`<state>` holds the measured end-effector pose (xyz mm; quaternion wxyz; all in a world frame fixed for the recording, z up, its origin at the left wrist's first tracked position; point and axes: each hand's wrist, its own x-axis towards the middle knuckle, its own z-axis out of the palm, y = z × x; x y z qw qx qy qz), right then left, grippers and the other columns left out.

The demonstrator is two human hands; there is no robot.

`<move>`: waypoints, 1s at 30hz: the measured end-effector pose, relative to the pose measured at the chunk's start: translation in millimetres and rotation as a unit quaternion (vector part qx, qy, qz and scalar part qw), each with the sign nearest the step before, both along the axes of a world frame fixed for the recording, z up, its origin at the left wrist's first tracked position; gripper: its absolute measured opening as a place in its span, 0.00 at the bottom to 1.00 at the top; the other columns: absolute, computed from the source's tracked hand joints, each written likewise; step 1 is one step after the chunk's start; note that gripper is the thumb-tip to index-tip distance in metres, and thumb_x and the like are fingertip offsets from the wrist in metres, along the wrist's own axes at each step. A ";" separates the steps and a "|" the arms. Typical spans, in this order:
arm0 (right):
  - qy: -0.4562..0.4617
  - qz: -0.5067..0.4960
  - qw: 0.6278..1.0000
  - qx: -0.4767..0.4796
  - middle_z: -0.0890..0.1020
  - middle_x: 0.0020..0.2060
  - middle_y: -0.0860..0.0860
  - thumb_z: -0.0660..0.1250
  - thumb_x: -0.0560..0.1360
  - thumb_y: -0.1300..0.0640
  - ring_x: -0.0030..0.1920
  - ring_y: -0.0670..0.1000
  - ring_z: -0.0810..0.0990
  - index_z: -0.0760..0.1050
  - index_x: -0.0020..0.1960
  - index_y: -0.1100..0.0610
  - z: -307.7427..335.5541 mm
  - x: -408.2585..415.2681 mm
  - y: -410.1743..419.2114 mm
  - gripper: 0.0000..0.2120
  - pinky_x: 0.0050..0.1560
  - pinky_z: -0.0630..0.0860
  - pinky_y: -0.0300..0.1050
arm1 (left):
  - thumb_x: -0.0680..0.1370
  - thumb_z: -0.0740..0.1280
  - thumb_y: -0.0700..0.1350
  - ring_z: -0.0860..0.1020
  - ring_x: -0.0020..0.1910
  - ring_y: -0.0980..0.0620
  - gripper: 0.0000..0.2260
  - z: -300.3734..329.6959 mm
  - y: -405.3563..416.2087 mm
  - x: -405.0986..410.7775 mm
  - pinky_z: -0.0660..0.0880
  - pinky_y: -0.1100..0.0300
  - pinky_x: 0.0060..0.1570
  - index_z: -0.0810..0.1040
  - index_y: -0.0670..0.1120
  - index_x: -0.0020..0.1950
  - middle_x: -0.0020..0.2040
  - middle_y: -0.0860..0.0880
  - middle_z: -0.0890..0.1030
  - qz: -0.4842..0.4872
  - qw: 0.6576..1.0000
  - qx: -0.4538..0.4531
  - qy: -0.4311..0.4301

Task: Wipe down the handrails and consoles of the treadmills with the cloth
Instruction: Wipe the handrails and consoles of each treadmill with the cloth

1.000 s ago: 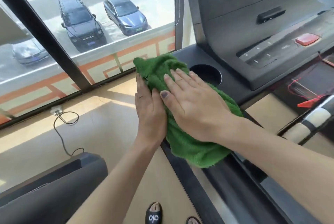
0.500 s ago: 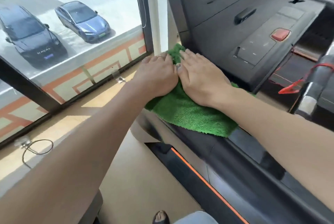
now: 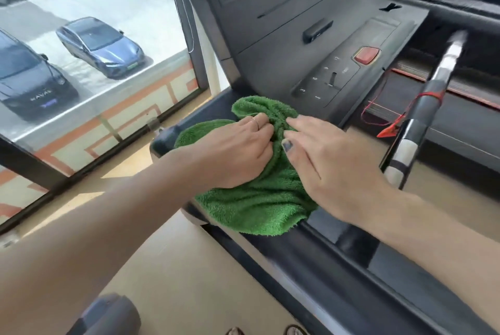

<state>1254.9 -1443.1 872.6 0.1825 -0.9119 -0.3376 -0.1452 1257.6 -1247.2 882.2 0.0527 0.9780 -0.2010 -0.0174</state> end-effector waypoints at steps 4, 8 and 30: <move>-0.019 0.003 0.999 -0.040 0.79 0.66 0.59 0.51 0.84 0.47 0.69 0.58 0.74 0.78 0.66 0.64 -13.2 -5.0 -8.0 0.27 0.72 0.67 0.53 | 0.84 0.41 0.47 0.75 0.52 0.44 0.24 3.4 -12.2 -11.4 0.72 0.48 0.61 0.77 0.43 0.53 0.50 0.45 0.76 0.044 0.995 0.075 -0.054; -0.007 0.011 1.000 -0.015 0.78 0.67 0.59 0.50 0.84 0.48 0.70 0.57 0.73 0.77 0.68 0.64 -15.2 -6.3 -9.1 0.26 0.74 0.66 0.52 | 0.83 0.41 0.53 0.78 0.46 0.46 0.27 7.1 -21.4 -19.9 0.73 0.50 0.59 0.79 0.47 0.46 0.45 0.48 0.79 0.105 0.978 0.153 -0.100; 0.014 0.105 0.990 0.092 0.82 0.50 0.54 0.66 0.79 0.58 0.53 0.56 0.78 0.82 0.55 0.62 -17.9 1.7 -47.4 0.11 0.59 0.73 0.44 | 0.85 0.53 0.50 0.76 0.54 0.42 0.16 -3.2 -41.5 -42.5 0.68 0.50 0.60 0.75 0.45 0.45 0.46 0.45 0.77 0.181 0.977 0.034 -0.106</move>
